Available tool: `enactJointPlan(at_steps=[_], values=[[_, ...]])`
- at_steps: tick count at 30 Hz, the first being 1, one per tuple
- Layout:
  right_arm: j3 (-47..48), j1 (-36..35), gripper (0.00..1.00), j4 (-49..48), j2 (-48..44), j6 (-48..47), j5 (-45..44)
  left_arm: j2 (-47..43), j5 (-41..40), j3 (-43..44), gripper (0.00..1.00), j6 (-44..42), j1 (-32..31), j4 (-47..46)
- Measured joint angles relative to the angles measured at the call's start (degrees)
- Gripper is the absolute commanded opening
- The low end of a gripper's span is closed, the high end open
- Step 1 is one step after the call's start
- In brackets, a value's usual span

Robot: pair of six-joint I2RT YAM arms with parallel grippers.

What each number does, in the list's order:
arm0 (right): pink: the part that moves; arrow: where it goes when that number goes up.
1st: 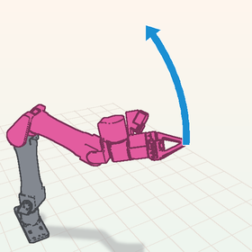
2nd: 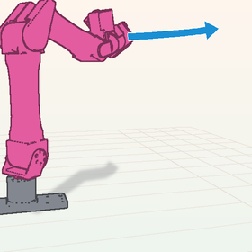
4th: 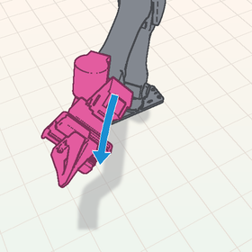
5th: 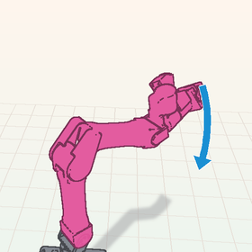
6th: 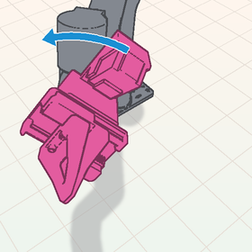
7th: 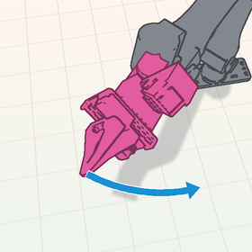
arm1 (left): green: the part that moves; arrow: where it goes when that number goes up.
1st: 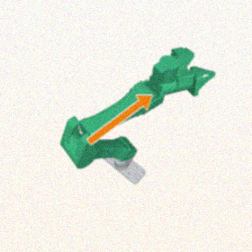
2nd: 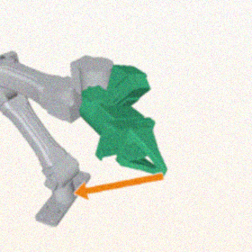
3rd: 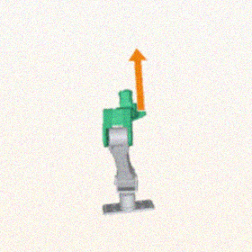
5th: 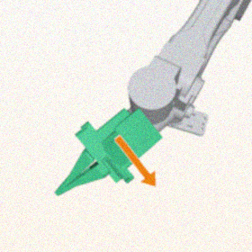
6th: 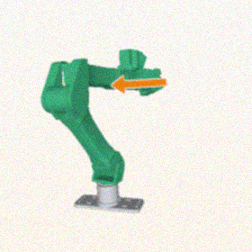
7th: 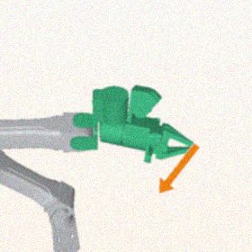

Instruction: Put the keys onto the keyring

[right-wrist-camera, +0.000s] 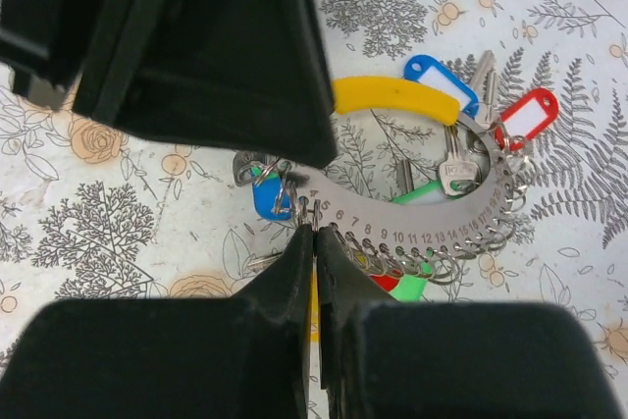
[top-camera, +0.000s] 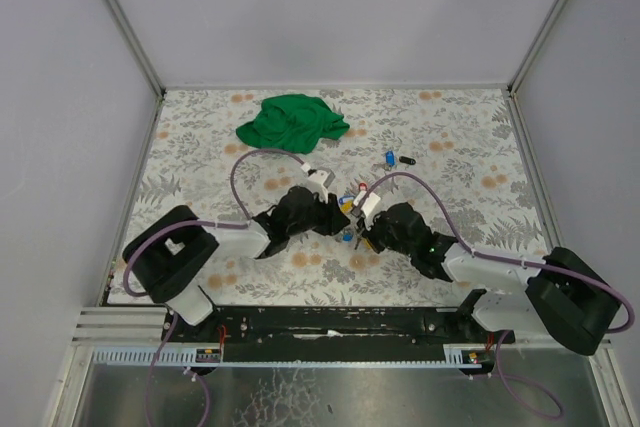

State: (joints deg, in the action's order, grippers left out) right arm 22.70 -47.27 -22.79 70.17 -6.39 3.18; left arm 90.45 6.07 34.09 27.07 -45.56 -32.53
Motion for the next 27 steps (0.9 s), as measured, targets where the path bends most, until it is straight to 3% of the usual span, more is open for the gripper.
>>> enactJointPlan(at_steps=[5, 12, 19, 27], values=[[-2.08, 0.0, 0.0, -2.01, -1.14, 1.07, -3.15, 6.05, 4.96, -0.07, 0.25, 3.28, 0.26, -2.1], [-9.44, 0.0, 0.0, -15.39, -0.66, 1.25, -4.59, 8.04, 10.14, -4.5, 0.26, 9.49, 0.37, -11.58], [-11.32, 0.02, 0.0, -29.27, 3.1, -1.22, -2.01, 1.6, 11.87, -12.92, 0.31, 9.81, 4.13, -19.69], [-11.3, 1.55, 0.0, -31.17, 3.23, -5.66, 4.59, -2.47, 16.9, -14.97, 0.33, 5.25, 12.39, -28.79]])
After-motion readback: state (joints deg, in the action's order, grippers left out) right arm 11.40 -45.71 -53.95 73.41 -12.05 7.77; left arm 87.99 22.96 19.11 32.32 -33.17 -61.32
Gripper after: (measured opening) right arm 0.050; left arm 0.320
